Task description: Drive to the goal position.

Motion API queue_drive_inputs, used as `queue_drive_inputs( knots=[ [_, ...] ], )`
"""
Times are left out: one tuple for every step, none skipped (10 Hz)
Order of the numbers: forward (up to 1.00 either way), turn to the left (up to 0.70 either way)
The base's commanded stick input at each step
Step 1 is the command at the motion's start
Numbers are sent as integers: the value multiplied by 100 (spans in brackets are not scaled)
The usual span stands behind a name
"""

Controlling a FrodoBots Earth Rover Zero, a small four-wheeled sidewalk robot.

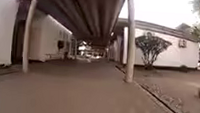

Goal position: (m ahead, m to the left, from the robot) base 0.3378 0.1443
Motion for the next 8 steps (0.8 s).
queue_drive_inputs(
  knots=[
    [36, 0],
    [23, 0],
    [10, 0],
    [0, 0],
    [0, 0],
    [0, 0],
    [0, 0],
    [0, 0]
  ],
)
